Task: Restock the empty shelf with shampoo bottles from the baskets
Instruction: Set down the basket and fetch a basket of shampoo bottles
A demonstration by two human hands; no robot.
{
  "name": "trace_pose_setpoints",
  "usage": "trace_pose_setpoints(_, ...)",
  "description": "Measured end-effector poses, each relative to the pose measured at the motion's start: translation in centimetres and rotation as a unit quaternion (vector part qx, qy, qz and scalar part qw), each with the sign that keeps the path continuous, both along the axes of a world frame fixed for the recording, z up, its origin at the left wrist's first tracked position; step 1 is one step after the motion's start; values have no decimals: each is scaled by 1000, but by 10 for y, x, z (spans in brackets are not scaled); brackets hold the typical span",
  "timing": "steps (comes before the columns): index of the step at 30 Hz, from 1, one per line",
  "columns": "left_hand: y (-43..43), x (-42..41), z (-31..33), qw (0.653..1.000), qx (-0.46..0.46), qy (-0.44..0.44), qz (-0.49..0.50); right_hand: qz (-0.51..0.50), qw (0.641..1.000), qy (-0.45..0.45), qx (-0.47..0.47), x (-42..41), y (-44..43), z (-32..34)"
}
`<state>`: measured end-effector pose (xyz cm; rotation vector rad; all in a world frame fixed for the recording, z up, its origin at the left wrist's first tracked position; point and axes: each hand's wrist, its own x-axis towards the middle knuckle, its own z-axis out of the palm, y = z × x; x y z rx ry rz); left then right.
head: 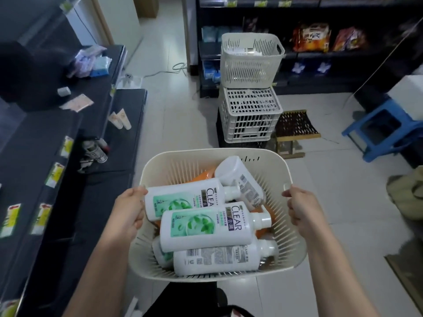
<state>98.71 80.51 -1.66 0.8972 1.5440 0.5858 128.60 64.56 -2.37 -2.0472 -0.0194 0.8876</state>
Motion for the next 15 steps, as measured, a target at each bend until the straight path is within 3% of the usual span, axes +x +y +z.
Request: trace_pose_setpoints(15, 219, 218, -18, 999, 4, -26, -47, -38, 999, -4, -5, 196, 185, 14)
